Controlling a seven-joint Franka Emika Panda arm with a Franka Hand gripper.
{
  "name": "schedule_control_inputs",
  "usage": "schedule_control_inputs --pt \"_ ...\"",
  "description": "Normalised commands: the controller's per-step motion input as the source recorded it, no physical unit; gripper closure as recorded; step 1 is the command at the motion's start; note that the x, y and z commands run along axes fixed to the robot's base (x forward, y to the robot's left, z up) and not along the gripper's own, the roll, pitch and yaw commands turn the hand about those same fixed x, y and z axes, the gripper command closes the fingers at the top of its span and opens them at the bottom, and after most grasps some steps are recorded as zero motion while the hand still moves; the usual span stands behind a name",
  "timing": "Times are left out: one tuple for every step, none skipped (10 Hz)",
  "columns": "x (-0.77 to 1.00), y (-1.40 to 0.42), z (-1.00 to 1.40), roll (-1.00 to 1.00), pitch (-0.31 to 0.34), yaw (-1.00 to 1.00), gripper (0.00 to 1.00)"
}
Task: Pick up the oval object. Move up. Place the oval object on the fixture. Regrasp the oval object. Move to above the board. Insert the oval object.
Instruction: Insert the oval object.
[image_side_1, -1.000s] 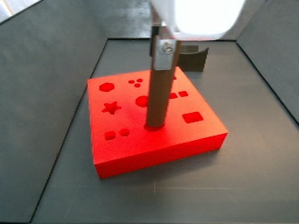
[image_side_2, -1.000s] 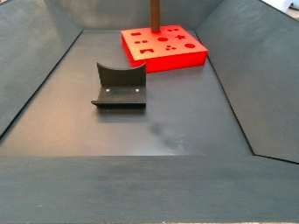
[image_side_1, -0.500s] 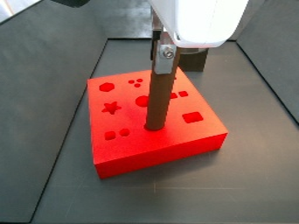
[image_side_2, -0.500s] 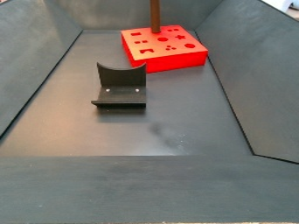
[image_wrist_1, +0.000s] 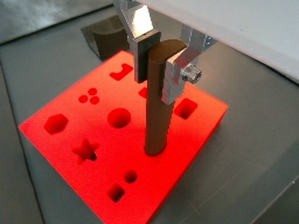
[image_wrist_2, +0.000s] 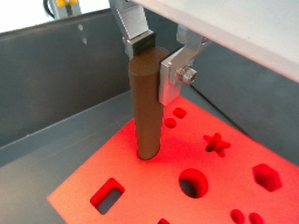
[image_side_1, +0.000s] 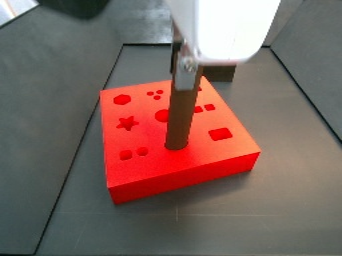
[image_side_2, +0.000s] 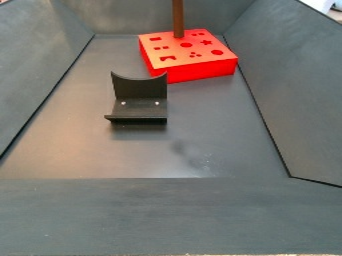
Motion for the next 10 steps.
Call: schedule_control_inputs --pt "0.0 0.0 -0.02 0.0 0.0 0.0 1.0" --pt "-0.17 0.05 -0.25 0.13 0.04 0.0 1.0" --pt "-0.14 0.0 -0.37 0.21 0.024 0.0 1.0" --pt "-0.11 0.0 -0.29 0.13 0.0 -0.01 1.0" --pt "0.0 0.0 -0.01 0.0 -0.004 0.0 1.0" --pt "-0.02 0.0 -0.47 0.0 -0.153 0.0 1.0" --pt "-0.04 0.0 -0.81 0.03 -0.224 0.0 1.0" --pt "0.0 0.0 -0.55 0.03 -0.119 0.0 1.0" --pt "0.0 0.0 -0.01 0.0 -0.037 0.0 1.0" --pt "0.0 0.0 0.0 0.0 -0.01 0.0 1.0"
